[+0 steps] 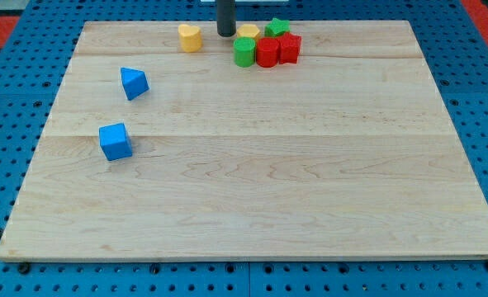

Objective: Move the yellow heart slightly to left above diagonally to the blue triangle

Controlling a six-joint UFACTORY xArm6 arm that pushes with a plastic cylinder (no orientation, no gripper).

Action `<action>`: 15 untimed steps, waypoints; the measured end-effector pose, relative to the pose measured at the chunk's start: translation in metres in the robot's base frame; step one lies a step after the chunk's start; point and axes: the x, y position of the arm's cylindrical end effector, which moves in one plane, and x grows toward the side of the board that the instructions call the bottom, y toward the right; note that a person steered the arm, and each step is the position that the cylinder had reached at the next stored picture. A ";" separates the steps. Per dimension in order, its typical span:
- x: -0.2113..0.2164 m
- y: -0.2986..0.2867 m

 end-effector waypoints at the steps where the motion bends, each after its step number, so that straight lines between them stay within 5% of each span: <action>1: 0.000 -0.050; 2: 0.000 -0.102; 3: 0.005 -0.085; 5: 0.104 -0.077; 7: 0.142 -0.116; 9: 0.149 -0.100; 10: 0.119 -0.067; 15: 0.144 -0.146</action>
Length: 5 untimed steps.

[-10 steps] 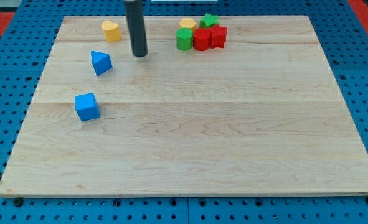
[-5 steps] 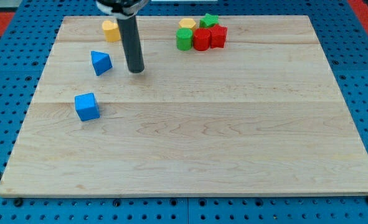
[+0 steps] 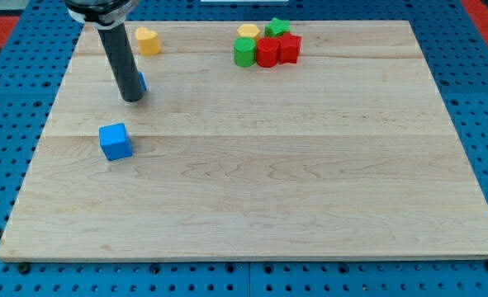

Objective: Move the yellow heart slightly to left above diagonally to the blue triangle

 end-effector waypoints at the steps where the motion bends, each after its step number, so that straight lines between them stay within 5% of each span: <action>1: 0.000 -0.014; 2: 0.009 0.014; 3: -0.026 0.089; 5: -0.106 0.108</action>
